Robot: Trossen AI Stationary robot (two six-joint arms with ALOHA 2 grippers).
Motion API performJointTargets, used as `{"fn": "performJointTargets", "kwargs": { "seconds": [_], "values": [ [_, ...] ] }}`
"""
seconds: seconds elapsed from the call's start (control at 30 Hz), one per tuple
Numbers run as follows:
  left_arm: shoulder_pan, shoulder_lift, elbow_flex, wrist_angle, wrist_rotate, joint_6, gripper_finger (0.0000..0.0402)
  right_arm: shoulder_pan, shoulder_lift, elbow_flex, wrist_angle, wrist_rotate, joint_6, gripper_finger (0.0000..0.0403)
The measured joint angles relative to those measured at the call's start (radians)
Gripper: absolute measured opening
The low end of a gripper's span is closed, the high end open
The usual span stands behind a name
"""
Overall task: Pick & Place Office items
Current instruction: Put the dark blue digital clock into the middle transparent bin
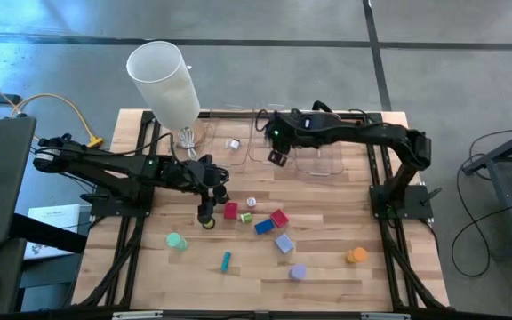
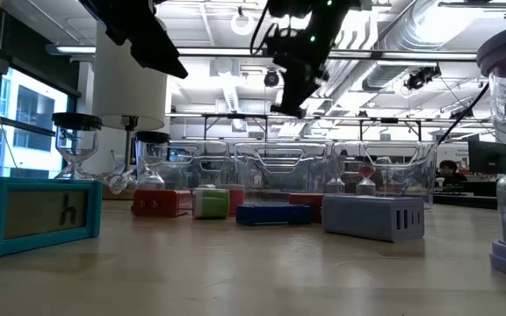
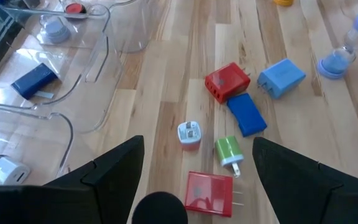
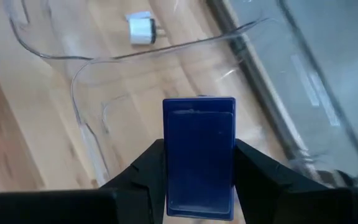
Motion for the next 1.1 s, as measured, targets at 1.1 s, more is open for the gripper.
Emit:
{"fn": "performJointTargets", "kwargs": {
  "seconds": [1.1],
  "values": [
    [0.0, 0.0, -0.012, 0.007, -0.001, 0.026, 0.0294, -0.112, 0.274, 0.0, 0.072, -0.216, 0.001, 0.0135]
  ]
}}
